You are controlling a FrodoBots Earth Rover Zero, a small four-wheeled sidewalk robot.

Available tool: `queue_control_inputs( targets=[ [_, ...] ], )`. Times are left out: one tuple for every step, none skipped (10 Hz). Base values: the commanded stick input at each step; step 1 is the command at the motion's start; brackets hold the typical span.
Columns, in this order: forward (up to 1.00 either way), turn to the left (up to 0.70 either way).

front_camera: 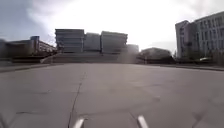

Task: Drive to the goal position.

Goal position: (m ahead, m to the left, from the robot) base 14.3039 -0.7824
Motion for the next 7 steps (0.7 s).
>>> queue_control_inputs(
  targets=[
    [1.00, 0.27],
    [1.00, 0.27],
    [1.00, 0.08],
    [1.00, 0.00],
    [1.00, 0.00],
    [1.00, 0.00],
    [1.00, 0.00]
  ],
)
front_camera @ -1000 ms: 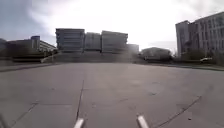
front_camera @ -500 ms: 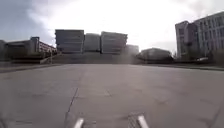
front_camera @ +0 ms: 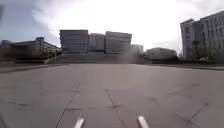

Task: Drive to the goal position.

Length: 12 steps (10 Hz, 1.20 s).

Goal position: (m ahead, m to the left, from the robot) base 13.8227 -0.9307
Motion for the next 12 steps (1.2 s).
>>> queue_control_inputs(
  targets=[
    [1.00, 0.00],
    [1.00, 0.00],
    [1.00, 0.00],
    [1.00, 0.00],
    [1.00, 0.00],
    [1.00, 0.00],
    [1.00, 0.00],
    [1.00, 0.00],
    [1.00, 0.00],
    [1.00, 0.00],
    [1.00, 0.00],
    [1.00, 0.00]
  ],
)
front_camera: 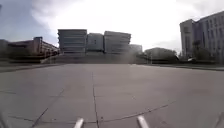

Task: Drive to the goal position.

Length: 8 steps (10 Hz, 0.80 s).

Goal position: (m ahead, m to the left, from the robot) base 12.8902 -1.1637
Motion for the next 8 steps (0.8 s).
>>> queue_control_inputs(
  targets=[
    [1.00, 0.00],
    [1.00, 0.00],
    [1.00, 0.00],
    [1.00, 0.00],
    [1.00, 0.16],
    [1.00, 0.27],
    [1.00, 0.27],
    [1.00, 0.27]
  ],
)
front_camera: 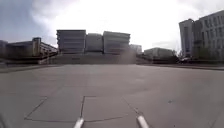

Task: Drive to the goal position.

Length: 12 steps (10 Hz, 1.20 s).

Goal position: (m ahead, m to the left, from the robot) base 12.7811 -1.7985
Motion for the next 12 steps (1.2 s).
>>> queue_control_inputs(
  targets=[
    [1.00, 0.27],
    [1.00, 0.18],
    [1.00, 0.02],
    [1.00, 0.00],
    [1.00, 0.00],
    [1.00, 0.00],
    [1.00, 0.00],
    [1.00, 0.00],
    [1.00, 0.00],
    [1.00, 0.00],
    [1.00, -0.08],
    [1.00, -0.27]
  ],
)
